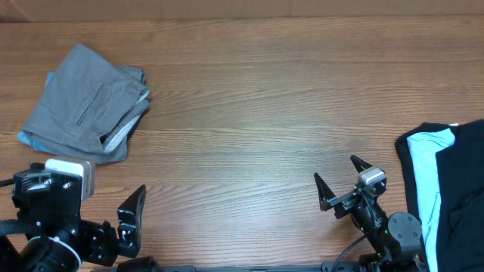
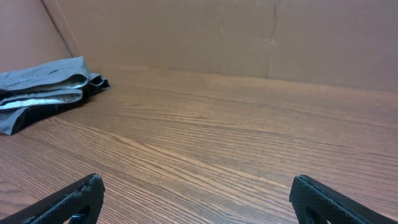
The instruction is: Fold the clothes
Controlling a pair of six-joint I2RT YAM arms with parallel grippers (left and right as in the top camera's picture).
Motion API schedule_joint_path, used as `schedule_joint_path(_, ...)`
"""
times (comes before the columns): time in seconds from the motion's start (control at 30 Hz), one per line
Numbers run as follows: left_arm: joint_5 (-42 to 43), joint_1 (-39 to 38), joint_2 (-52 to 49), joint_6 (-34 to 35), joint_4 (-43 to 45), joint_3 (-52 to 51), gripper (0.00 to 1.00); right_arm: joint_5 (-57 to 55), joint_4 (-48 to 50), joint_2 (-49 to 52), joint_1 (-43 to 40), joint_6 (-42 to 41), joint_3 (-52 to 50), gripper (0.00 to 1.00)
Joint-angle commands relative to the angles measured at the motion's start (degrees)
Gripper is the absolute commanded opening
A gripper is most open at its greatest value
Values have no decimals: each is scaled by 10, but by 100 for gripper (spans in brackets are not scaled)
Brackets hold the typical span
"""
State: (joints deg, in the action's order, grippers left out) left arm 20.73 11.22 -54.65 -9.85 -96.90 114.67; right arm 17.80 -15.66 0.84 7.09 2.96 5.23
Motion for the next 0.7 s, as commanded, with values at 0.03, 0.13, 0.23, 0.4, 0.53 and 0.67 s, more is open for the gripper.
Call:
schedule_joint_path(0.03, -2, -5, -1, 2, 1, -2, 100, 3, 4, -7, -4, -4, -3, 100)
schedule_joint_path(0.13, -2, -5, -1, 2, 1, -2, 100, 3, 4, -7, -4, -4, -3, 100)
schedule_joint_path(0.23, -2, -5, -1, 2, 1, -2, 100, 3, 4, -7, -4, -4, -3, 100)
schedule_joint_path(0.4, -2, -5, -1, 2, 1, -2, 100, 3, 4, -7, -4, -4, -3, 100)
schedule_joint_path(0.53, -5, -5, -1, 0, 1, -2, 100, 3, 4, -7, -4, -4, -3, 100)
schedule_joint_path(0.67, -93, -6, -1, -19, 1, -2, 100, 3, 4, -7, -4, -4, -3, 100)
